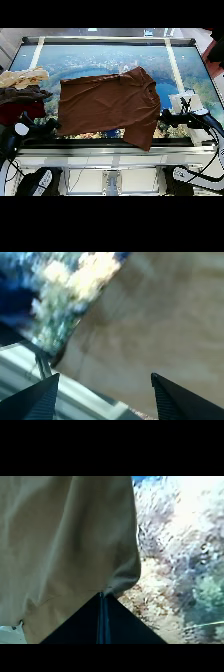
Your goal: Fold the shirts.
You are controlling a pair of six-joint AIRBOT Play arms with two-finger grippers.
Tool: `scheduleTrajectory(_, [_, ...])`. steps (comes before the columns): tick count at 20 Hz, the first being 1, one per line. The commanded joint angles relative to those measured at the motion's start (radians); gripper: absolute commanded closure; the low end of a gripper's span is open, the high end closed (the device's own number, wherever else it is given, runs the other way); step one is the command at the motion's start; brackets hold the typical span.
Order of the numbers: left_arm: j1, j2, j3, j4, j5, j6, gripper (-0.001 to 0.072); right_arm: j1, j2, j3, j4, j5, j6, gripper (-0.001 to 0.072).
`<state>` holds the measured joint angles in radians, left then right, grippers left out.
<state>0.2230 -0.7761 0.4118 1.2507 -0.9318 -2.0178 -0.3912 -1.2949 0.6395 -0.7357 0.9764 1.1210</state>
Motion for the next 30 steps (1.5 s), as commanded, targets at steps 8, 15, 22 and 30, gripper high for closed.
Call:
scheduleTrajectory(8, [0.001, -0.013, -0.114, -0.093, 0.174, -0.047, 0.0145, 0.000, 0.000, 0.000, 0.074, 0.030, -0.053, 0.0685])
scheduleTrajectory(15, [0.001, -0.060, -0.114, -0.132, 0.210, -0.027, 0.0695, -0.013, 0.001, 0.013, 0.083, 0.043, -0.068, 0.0456])
scheduleTrajectory(22, [0.001, -0.060, -0.114, -0.134, 0.206, -0.017, 0.0695, -0.103, 0.000, 0.028, -0.175, 0.108, 0.141, 0.0223])
scheduleTrajectory(30, [0.001, -0.060, -0.114, -0.181, 0.205, 0.037, 0.0695, 0.015, -0.081, 0.029, -0.034, 0.007, 0.146, 0.0223])
